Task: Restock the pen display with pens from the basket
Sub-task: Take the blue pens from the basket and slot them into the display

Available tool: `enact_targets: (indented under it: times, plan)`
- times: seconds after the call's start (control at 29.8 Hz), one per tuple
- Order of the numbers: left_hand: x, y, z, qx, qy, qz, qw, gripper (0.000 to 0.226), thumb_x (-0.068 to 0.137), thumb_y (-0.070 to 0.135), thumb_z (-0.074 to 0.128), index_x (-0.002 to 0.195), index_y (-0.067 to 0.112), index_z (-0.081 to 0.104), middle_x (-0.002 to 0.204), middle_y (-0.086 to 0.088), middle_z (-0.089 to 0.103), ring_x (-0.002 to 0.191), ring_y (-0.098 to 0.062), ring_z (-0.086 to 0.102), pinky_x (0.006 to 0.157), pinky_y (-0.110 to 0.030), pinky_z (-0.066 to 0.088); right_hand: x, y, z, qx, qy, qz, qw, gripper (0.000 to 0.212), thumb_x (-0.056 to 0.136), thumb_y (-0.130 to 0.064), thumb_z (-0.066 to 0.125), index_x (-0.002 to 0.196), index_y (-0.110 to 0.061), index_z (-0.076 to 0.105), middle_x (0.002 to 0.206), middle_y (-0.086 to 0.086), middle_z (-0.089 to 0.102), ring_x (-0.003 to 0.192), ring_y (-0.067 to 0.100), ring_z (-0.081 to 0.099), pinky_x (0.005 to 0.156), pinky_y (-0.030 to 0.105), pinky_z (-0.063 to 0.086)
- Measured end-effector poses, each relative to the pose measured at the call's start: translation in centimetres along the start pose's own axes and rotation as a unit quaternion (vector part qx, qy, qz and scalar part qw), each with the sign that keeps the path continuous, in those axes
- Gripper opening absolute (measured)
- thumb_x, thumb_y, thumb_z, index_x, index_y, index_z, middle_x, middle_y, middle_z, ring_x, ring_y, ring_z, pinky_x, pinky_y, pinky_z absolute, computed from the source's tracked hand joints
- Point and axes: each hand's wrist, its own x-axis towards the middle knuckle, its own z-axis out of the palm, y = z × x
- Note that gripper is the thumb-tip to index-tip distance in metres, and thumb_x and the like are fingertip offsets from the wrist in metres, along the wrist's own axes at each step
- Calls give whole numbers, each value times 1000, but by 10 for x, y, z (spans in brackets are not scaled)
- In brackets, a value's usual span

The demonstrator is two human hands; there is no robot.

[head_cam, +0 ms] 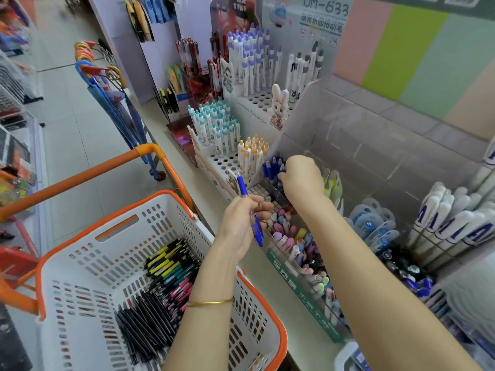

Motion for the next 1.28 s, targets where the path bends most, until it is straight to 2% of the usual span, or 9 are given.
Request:
enact_targets:
  times: [0.1, 0.2, 0.37, 0.54, 0.67, 0.87, 1.01, 1.18, 1.28]
  plan:
    - [0, 0, -2, 41, -10, 33, 999, 24, 98, -2, 38, 96, 10, 59, 84, -4, 67, 70, -10, 59, 65, -23, 48, 0, 2, -4, 22, 29, -1, 999, 10, 93, -3, 55, 98, -1, 63, 90, 11, 60, 88, 30, 62, 68, 32, 46]
    - [2, 0, -2, 87, -19, 48, 995, 24, 99, 2, 43, 98, 15, 64, 87, -1, 66, 74, -8, 58, 70, -24, 48, -10, 2, -18, 128, 104, -48, 985, 18, 95, -7, 50, 104, -3, 65, 96, 10, 64, 84, 27, 63, 78, 38, 54]
    - [5, 1, 6, 130, -47, 66, 988, 24, 99, 5, 48, 94, 21, 65, 81, 6, 66, 79, -12, 56, 75, -30, 45, -32, -6, -34, 230, -64, -138, 961, 17, 91, -25, 62, 94, -12, 73, 80, -5, 65, 70, 7, 61, 64, 7, 46]
    - [9, -4, 1, 153, -13, 56, 987, 26, 94, 6, 58, 112, 25, 58, 108, 0, 68, 98, -13, 65, 85, -32, 55, -17, 3, -38, 289, 140, -67, 945, 10, 92, -18, 59, 94, -12, 66, 82, -4, 62, 75, 13, 62, 76, 33, 54]
    - [10, -7, -5, 127, 21, 34, 991, 35, 96, 0, 52, 128, 13, 51, 114, -3, 64, 100, -15, 66, 83, -30, 58, -10, 5, -33, 214, 200, -59, 954, 13, 96, -17, 54, 98, -6, 62, 91, 5, 63, 83, 21, 62, 78, 40, 53]
    - [8, -6, -2, 107, 12, 25, 994, 33, 94, -5, 52, 122, 14, 54, 110, -5, 67, 96, -17, 69, 83, -31, 58, -5, 0, -37, 151, 219, -61, 962, 15, 96, -17, 52, 99, -4, 58, 93, 12, 65, 84, 27, 61, 75, 41, 52]
    - [7, -7, -3, 101, 15, 21, 995, 31, 95, -5, 52, 119, 13, 55, 109, -7, 67, 95, -17, 69, 80, -30, 58, -9, -4, -30, 118, 180, -66, 974, 15, 96, -16, 52, 102, -3, 57, 96, 13, 65, 87, 29, 61, 75, 42, 53]
    - [6, -8, -3, 90, 15, 16, 996, 29, 94, -5, 52, 117, 12, 56, 109, -8, 67, 94, -18, 70, 77, -28, 58, -2, -7, -32, 133, 192, -73, 970, 13, 94, -15, 55, 95, -3, 58, 92, 12, 65, 83, 28, 61, 73, 41, 53]
    - [5, -8, -4, 96, 17, 18, 995, 29, 95, -5, 51, 118, 12, 56, 109, -8, 68, 94, -18, 70, 76, -27, 58, 0, -4, -24, 71, 136, -59, 986, 9, 93, -15, 57, 90, -6, 57, 90, 10, 62, 77, 25, 56, 65, 35, 48]
